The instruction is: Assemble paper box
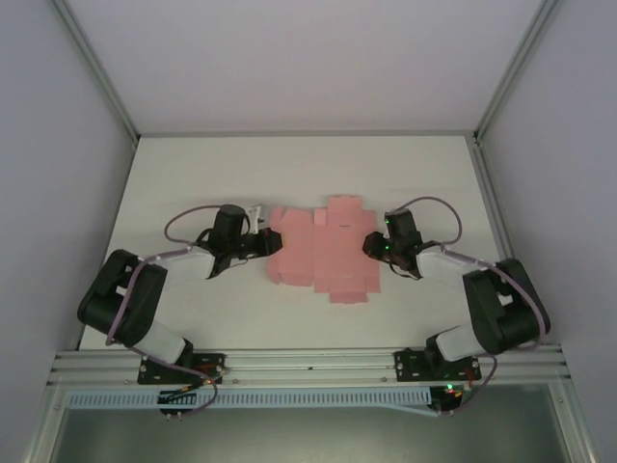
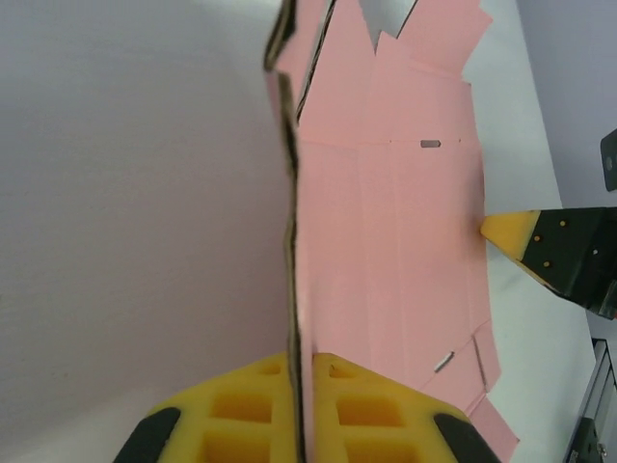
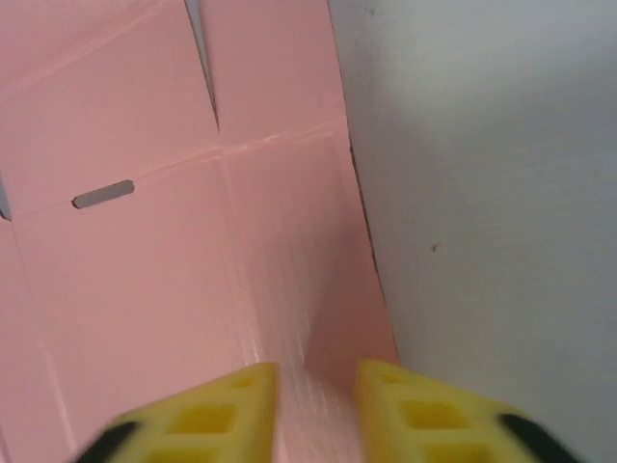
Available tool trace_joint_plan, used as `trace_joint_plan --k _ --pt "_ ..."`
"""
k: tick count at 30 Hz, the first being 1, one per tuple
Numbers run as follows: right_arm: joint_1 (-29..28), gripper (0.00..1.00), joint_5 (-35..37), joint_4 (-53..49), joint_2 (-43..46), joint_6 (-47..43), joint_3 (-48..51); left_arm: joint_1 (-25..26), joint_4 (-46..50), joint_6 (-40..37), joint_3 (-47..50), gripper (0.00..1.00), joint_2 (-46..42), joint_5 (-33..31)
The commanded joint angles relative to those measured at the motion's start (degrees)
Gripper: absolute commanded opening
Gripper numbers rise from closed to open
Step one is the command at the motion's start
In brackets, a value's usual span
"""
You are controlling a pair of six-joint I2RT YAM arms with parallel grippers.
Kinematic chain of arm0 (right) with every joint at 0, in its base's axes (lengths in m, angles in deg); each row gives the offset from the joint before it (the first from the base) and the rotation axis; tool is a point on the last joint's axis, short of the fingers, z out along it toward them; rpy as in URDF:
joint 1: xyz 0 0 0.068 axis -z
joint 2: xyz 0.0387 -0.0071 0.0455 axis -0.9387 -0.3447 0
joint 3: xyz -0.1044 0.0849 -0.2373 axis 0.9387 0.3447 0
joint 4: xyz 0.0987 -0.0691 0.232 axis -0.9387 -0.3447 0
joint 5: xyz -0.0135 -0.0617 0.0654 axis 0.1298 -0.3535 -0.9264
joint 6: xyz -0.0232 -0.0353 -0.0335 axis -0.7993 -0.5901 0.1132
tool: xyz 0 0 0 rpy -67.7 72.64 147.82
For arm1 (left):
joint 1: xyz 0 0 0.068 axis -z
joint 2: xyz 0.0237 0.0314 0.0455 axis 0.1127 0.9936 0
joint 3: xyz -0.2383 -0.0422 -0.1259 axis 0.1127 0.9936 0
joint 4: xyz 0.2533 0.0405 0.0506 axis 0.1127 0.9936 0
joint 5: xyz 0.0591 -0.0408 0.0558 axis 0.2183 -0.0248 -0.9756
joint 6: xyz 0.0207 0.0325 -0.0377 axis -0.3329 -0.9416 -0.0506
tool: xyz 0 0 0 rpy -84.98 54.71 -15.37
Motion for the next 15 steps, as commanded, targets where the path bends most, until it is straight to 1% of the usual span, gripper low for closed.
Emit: trace_joint_plan --k 1,4,5,8,12,15 --pt "2.14 0.45 -2.59 -6.40 8.06 -2.73 -2.56 0.11 2.24 -6.62 -3.32 0.00 -6.90 -0.75" --pt "3.99 0.77 -4.73 -7.58 16.32 -3.95 -4.03 0.06 4.57 -9.53 -5.48 0.00 -13.35 -0.74" --pt "4.68 0.99 -5.34 -7.78 18.81 -4.46 -4.38 0.14 5.50 -9.97 -6.18 0.00 -15.63 -0.53" --pt "6.39 1.00 -6.44 -6.33 25.67 -5.74 -4.35 0.11 6.96 -10.91 -7.89 0.00 -21.68 0.02" --pt "8.92 1.00 -14.05 -3.01 30.97 -7.77 -4.57 0.12 7.53 -10.72 -8.99 0.00 -29.23 0.39" --pt "10.78 1.00 -22.36 0.88 30.87 -8.00 -4.36 0.09 6.02 -9.12 -7.91 0.00 -34.18 2.86"
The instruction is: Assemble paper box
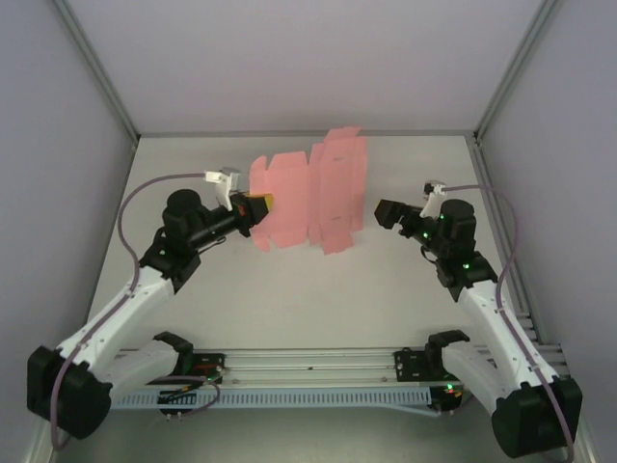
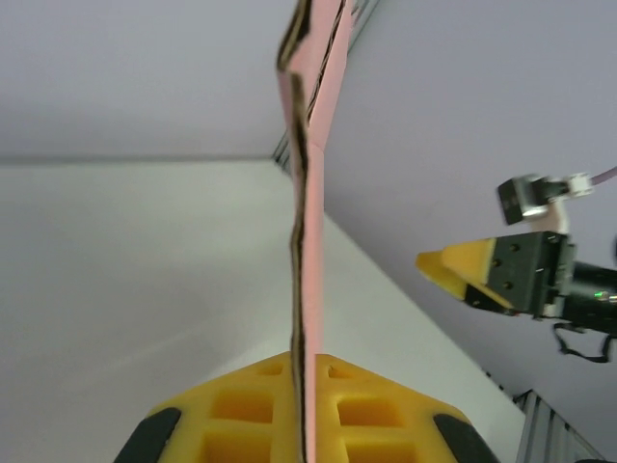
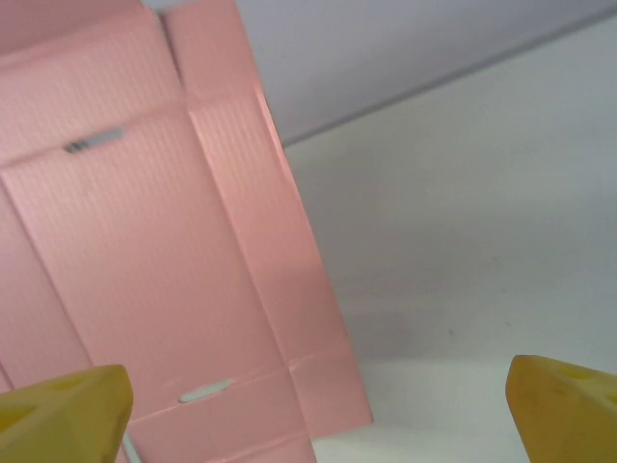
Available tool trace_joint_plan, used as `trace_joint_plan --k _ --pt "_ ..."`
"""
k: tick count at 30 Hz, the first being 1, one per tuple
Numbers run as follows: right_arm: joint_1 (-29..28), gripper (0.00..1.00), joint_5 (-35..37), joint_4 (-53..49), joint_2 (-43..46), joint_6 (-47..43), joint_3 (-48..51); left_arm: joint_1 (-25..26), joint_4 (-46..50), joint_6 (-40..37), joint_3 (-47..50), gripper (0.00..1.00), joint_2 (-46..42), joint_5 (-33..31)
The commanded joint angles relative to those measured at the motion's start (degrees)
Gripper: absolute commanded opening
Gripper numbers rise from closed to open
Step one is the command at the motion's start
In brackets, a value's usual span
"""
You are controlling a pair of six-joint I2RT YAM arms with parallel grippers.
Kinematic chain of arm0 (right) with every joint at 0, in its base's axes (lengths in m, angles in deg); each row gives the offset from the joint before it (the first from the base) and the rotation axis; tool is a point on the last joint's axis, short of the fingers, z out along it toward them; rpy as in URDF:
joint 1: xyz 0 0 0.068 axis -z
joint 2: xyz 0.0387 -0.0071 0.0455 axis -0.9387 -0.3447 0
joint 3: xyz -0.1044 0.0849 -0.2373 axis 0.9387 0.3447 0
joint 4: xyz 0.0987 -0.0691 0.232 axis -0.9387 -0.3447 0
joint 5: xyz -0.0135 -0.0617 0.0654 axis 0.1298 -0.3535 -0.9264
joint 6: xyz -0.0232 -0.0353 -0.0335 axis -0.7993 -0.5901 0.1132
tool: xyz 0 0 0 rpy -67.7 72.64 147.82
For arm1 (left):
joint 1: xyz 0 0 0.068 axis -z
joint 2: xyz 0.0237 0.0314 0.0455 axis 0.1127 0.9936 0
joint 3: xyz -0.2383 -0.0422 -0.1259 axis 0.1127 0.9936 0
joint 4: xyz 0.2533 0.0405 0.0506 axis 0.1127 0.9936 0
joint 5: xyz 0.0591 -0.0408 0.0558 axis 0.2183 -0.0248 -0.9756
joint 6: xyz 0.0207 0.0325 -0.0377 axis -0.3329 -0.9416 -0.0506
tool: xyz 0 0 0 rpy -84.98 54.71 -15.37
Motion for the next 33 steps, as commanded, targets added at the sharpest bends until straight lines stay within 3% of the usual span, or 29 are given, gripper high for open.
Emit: trace_joint_plan --k 1,5,10,27,31,33 --pt "2.23 1.00 -12.70 6.13 -1.21 -0.80 -0.62 0.09 -0.78 0.35 0.46 0.00 -5.17 3.61" --pt "5.05 0.90 -26.81 18.95 -6.89 5.19 -0.01 0.14 1.01 1.70 1.01 0.00 -9.73 3.70" --pt "4.99 0.79 -35.33 34.69 -9.85 11.96 1.98 0.15 1.87 2.62 2.60 0.00 -13.35 2.85" --pt "4.82 0.79 -34.79 32.28 -13.56 6.76 2.22 0.16 -2.29 5.29 3.57 0.00 -14.08 4.32" --pt "4.82 0.63 -36.96 36.99 -16.73 9.26 1.92 0.16 -2.26 5.05 3.36 0.00 -13.84 4.24" --pt "4.75 0.50 -38.91 43.30 -17.55 12.83 2.90 0.17 -2.39 5.12 3.39 0.00 -13.47 4.06"
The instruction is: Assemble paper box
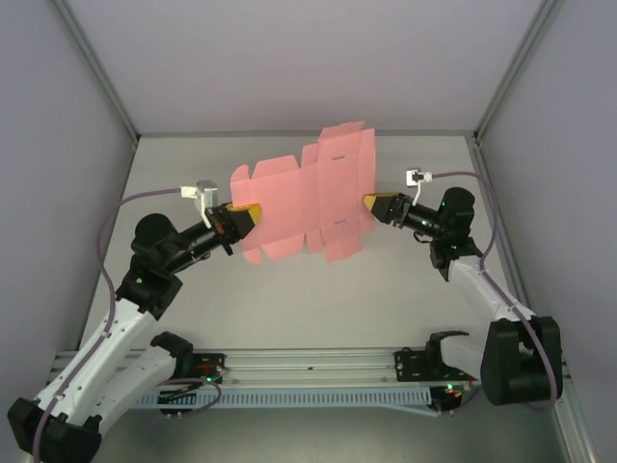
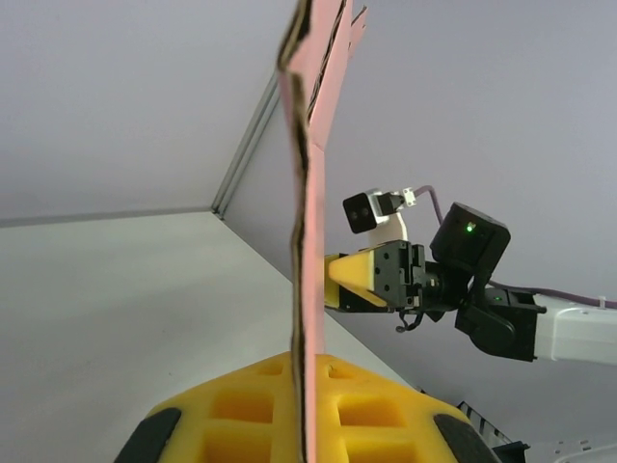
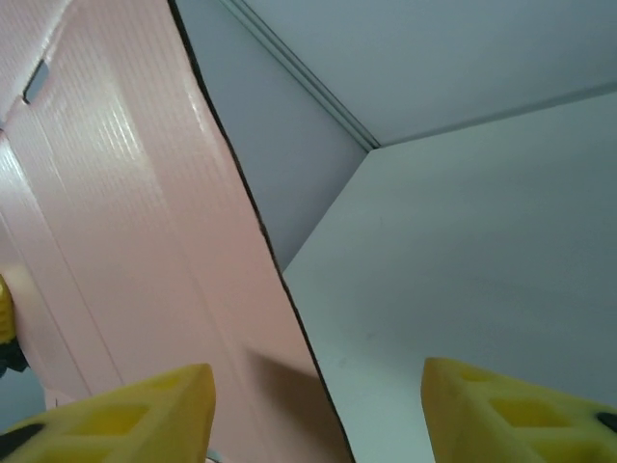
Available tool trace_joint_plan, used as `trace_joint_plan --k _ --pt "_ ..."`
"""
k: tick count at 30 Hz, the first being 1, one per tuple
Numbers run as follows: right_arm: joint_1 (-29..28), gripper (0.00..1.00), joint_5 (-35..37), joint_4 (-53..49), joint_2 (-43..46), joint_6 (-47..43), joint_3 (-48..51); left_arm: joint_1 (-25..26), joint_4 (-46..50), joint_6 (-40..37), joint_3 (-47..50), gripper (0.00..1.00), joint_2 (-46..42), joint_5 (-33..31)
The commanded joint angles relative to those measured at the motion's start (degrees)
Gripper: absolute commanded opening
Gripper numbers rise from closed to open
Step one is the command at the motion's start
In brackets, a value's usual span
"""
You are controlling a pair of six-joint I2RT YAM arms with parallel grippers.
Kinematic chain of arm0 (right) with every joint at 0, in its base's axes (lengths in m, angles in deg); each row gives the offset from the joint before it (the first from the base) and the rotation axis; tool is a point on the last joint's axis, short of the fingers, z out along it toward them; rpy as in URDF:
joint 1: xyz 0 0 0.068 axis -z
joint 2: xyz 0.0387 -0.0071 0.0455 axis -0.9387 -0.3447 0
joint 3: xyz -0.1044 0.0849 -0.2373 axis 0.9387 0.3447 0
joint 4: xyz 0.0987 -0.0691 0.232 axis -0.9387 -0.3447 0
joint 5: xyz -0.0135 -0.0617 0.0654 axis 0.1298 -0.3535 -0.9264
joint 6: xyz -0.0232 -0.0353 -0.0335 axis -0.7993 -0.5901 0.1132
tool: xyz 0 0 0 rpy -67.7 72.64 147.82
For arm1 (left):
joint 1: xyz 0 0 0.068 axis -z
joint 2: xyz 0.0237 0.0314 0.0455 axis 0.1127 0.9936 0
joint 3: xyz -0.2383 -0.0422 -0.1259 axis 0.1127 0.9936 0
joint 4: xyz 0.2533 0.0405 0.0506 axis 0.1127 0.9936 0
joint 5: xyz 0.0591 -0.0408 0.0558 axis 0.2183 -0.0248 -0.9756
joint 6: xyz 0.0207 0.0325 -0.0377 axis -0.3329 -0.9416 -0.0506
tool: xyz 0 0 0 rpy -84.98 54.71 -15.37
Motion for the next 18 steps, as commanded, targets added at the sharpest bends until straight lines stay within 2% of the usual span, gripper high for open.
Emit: trace_joint_plan --k 1,6,11,13,17,18 --pt "-0.22 0.48 -4.40 11.32 -0.55 4.16 0.90 0.14 -2.65 1.03 -0.03 0.00 0.08 0.80" --pt "-0.39 0.40 -7.16 10.88 -0.51 2.94 1.21 0.14 -5.83 2.84 0.30 0.00 2.40 0.22" --pt "-0.46 0.18 -7.02 9.48 1.43 1.45 1.30 0.16 -4.97 2.18 -0.57 0.00 3.29 -1.43" --pt "-0.44 0.12 -5.30 4.22 3.17 -2.04 0.70 0.14 -3.79 1.53 -0.78 0.00 3.35 -2.82" --pt "-0.98 0.03 0.67 -13.12 6.39 -12.61 -2.57 0.14 0.66 -0.09 -1.25 0.00 3.18 -7.00" --pt "-1.26 0.00 2.40 -16.32 6.92 -14.27 -3.27 0.14 2.96 -0.27 -1.46 0.08 3.12 -9.43"
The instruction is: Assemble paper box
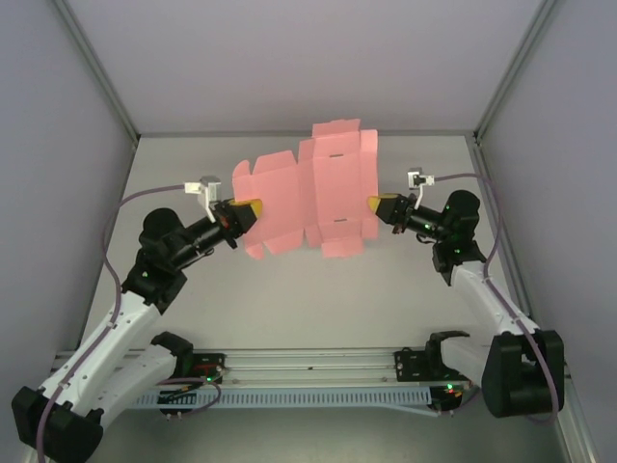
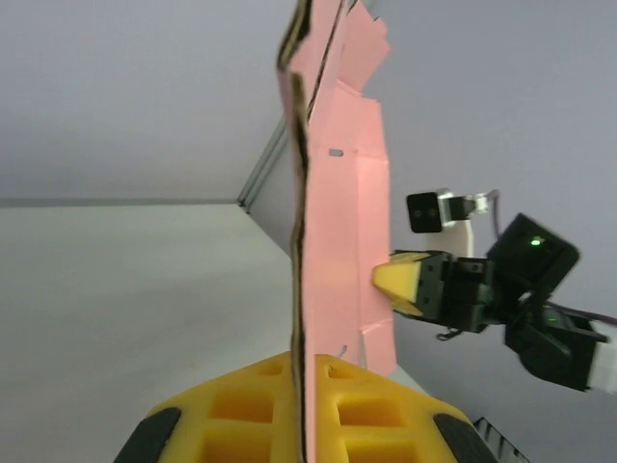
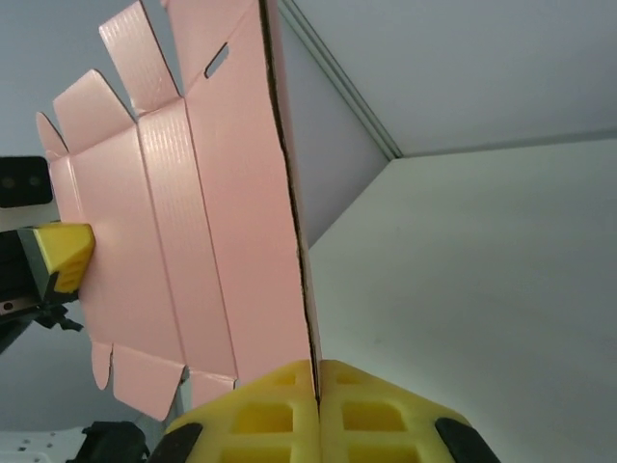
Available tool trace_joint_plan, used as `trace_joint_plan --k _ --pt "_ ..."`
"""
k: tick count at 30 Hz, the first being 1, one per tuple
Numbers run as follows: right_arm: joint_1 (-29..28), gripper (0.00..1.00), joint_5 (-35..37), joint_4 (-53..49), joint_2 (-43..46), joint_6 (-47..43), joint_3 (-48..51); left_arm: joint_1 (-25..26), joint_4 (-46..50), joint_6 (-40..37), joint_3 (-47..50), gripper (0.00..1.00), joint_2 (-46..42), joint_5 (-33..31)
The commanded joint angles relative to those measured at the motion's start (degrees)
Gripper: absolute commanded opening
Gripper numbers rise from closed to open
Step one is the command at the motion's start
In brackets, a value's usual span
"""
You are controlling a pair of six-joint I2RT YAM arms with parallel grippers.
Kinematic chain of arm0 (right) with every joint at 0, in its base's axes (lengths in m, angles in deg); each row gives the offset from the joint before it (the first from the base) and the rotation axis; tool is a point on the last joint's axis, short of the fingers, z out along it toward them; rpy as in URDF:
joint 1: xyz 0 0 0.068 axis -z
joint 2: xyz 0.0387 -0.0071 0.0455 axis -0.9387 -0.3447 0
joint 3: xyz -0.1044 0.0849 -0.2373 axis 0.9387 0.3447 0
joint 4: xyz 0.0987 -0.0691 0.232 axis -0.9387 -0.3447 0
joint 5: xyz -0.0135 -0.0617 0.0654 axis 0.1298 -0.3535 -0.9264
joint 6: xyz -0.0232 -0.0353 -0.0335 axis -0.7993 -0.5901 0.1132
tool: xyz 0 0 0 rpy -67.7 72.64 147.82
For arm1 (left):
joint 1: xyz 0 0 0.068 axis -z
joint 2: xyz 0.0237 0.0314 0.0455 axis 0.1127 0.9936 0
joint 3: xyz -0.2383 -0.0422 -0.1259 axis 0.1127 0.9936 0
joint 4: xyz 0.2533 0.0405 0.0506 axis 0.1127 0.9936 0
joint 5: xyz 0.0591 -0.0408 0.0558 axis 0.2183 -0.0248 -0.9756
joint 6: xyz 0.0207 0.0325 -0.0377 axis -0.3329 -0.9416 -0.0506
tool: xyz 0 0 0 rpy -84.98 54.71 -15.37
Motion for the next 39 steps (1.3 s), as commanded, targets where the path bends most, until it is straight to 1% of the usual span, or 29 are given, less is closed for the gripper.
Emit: trace_joint_plan --k 1,2,3,4,5,8,11,13,15,18,19,23,26,28,29,30,32,34,36,39 --pt "-1.34 0.00 5.13 -15.18 2.19 -9.24 -3.68 0.13 5.21 -1.43 -1.75 0.27 -0.16 -7.86" --pt "-1.78 0.00 6.33 -17.78 2.30 -10.74 -4.40 0.13 7.94 -1.68 -2.00 0.50 -0.16 -10.83" --pt "-2.34 0.00 8.03 -20.34 2.24 -12.24 -4.89 0.16 11.26 -2.03 -2.39 0.78 -0.14 -14.69" --pt "-2.92 0.00 9.28 -22.64 2.03 -13.64 -5.37 0.19 14.14 -2.31 -2.66 0.90 0.00 -18.25" --pt "-3.53 0.00 10.33 -24.36 1.66 -14.78 -5.63 0.14 17.19 -2.22 -2.89 1.00 0.08 -22.02" --pt "-5.32 0.00 12.18 -26.80 -0.53 -16.25 -5.09 0.16 26.09 -1.88 -3.52 1.00 0.59 -33.15" --pt "-7.81 0.00 16.69 -29.76 -3.75 -19.24 -4.26 0.11 30.96 -1.99 -2.89 1.00 0.53 -40.36" --pt "-9.69 0.00 21.17 -31.92 -6.47 -20.84 -4.28 0.06 33.20 -1.27 -2.38 1.00 0.32 -42.92" --pt "-11.27 0.00 23.91 -33.64 -9.24 -22.76 -4.93 0.05 34.29 -1.12 -2.29 1.00 0.86 -44.99" --pt "-13.64 0.00 29.12 -36.47 -12.99 -25.23 -7.24 0.04 33.25 -1.75 -1.90 1.00 1.71 -46.79" --pt "-14.26 0.00 30.83 -37.71 -14.06 -25.77 -8.31 0.05 33.20 -0.22 -1.95 1.00 1.77 -47.72" --pt "-16.94 0.00 36.61 -43.71 -17.76 -29.79 -13.61 0.05 28.93 -2.11 -0.37 1.00 1.36 -47.26" --pt "-18.83 0.00 38.41 -45.33 -19.06 -33.07 -16.08 0.05 26.70 -2.36 0.81 1.00 1.40 -46.77" --pt "-20.46 0.00 40.60 -45.95 -19.25 -36.21 -17.29 0.05 25.62 -3.68 0.75 1.00 2.00 -45.59" --pt "-21.37 0.00 42.10 -46.09 -19.35 -38.02 -17.81 0.09 25.46 -2.70 0.65 1.00 2.37 -45.59" --pt "-22.25 0.00 43.33 -46.32 -19.44 -39.88 -18.33 0.03 24.69 -3.34 0.74 1.00 2.70 -44.75" --pt "-23.60 0.00 44.54 -47.59 -20.15 -44.40 -19.77 0.05 22.57 -4.22 0.98 1.00 3.14 -41.73" --pt "-24.79 0.00 45.77 -49.17 -21.65 -49.43 -21.53 0.05 19.36 -6.41 1.35 1.00 3.46 -36.12" --pt "-26.20 0.00 48.23 -50.18 -23.34 -54.42 -22.85 0.00 16.73 -7.42 1.53 1.00 4.02 -31.82" --pt "-29.33 0.00 55.22 -50.40 -26.39 -61.96 -24.43 0.05 16.11 -6.44 0.26 1.00 6.06 -30.00"
